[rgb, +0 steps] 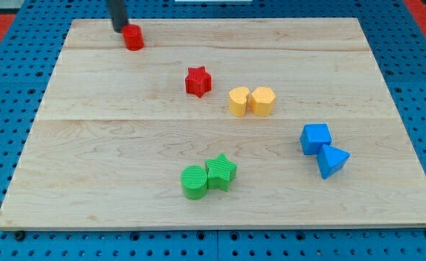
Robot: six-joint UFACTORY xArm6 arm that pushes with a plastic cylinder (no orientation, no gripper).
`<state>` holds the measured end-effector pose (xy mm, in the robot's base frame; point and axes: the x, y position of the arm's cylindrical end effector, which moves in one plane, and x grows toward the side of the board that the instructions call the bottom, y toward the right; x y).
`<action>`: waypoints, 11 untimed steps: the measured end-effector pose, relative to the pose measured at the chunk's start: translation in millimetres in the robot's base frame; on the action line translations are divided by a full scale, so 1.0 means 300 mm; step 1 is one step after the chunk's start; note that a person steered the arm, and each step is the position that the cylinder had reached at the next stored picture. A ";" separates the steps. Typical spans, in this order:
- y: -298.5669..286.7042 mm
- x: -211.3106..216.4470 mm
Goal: Move the red star to the bottom of the red circle
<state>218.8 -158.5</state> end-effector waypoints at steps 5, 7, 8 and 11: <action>0.672 0.507; 0.357 0.496; 0.397 0.565; 0.385 0.371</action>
